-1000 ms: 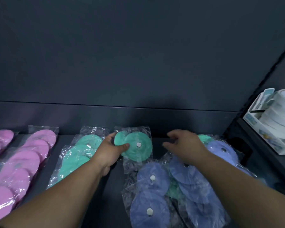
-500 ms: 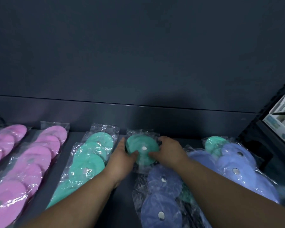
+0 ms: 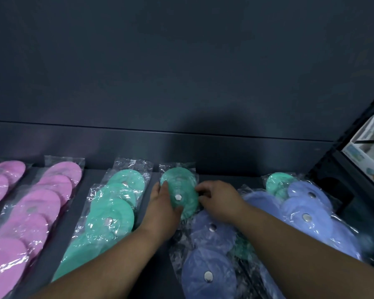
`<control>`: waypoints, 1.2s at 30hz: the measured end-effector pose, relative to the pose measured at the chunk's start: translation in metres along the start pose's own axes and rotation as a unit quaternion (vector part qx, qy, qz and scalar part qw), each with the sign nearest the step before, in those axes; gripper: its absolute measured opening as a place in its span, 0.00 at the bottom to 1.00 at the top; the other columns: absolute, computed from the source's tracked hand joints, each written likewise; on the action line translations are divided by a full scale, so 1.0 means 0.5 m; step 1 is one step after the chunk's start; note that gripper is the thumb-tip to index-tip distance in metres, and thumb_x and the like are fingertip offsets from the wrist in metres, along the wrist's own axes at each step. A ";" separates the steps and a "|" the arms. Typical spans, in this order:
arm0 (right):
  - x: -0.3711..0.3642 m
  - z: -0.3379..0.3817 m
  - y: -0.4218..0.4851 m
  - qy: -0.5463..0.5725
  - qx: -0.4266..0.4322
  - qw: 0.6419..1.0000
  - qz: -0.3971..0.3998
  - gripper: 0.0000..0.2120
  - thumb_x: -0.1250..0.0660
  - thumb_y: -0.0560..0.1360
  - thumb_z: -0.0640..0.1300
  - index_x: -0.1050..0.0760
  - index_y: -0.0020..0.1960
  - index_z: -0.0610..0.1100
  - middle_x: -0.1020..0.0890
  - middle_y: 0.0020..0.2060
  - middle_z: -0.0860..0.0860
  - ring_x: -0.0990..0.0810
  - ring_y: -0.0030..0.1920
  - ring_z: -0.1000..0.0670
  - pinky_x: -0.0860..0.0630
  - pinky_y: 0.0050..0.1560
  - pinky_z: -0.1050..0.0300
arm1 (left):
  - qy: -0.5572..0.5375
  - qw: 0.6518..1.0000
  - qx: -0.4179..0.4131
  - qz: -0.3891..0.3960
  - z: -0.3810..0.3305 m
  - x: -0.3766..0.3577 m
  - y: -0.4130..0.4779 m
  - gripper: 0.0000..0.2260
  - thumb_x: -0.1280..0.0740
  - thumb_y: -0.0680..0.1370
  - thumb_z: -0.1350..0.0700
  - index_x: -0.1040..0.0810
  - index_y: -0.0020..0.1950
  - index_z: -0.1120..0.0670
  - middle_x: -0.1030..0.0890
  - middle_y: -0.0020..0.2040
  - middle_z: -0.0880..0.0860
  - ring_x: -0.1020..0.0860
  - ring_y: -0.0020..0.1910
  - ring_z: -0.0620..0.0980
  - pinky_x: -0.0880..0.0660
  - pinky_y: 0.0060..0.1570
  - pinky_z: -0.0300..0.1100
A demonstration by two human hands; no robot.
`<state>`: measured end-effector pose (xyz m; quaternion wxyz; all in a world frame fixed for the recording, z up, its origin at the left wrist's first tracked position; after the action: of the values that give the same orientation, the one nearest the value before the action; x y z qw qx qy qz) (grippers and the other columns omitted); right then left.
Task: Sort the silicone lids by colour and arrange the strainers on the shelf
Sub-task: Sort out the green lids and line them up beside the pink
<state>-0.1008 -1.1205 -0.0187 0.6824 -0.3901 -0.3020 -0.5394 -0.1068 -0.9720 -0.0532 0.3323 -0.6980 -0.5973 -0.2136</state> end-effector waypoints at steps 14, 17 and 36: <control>-0.045 0.038 -0.007 -0.015 0.039 0.999 0.008 0.33 0.27 0.71 0.50 0.35 0.72 0.55 0.49 0.77 0.51 0.41 0.74 0.51 0.44 0.70 0.65 | 0.349 0.934 -0.045 -0.060 0.065 0.134 0.045 0.22 0.42 0.78 0.46 0.39 0.72 0.34 0.54 0.79 0.47 0.59 0.77 0.58 0.63 0.69 0.66; -0.067 0.050 0.004 -0.032 0.026 0.999 0.026 0.34 0.28 0.71 0.50 0.38 0.73 0.57 0.50 0.77 0.49 0.41 0.74 0.50 0.44 0.69 0.65 | 0.335 0.942 -0.019 -0.024 0.092 0.128 0.053 0.21 0.44 0.79 0.48 0.40 0.72 0.34 0.55 0.79 0.46 0.59 0.76 0.59 0.60 0.68 0.68; 0.100 -0.031 -0.080 -0.141 -0.068 0.987 0.038 0.44 0.22 0.63 0.55 0.38 0.74 0.52 0.32 0.71 0.50 0.30 0.68 0.50 0.34 0.65 0.61 | 0.194 0.974 -0.120 0.009 0.020 0.038 -0.002 0.32 0.39 0.76 0.39 0.46 0.77 0.45 0.52 0.78 0.56 0.51 0.76 0.58 0.52 0.75 0.45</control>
<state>-0.1282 -1.1634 0.0230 0.6248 -0.5193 -0.3424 -0.4720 -0.1053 -0.9518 -0.0467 0.3576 -0.6835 -0.4851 -0.4118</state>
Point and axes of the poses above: each hand's wrist, its own y-axis towards the middle knuckle, its own x-axis out of the back of the hand, z = x × y, the point moved 4 cm from there along y, towards the middle knuckle
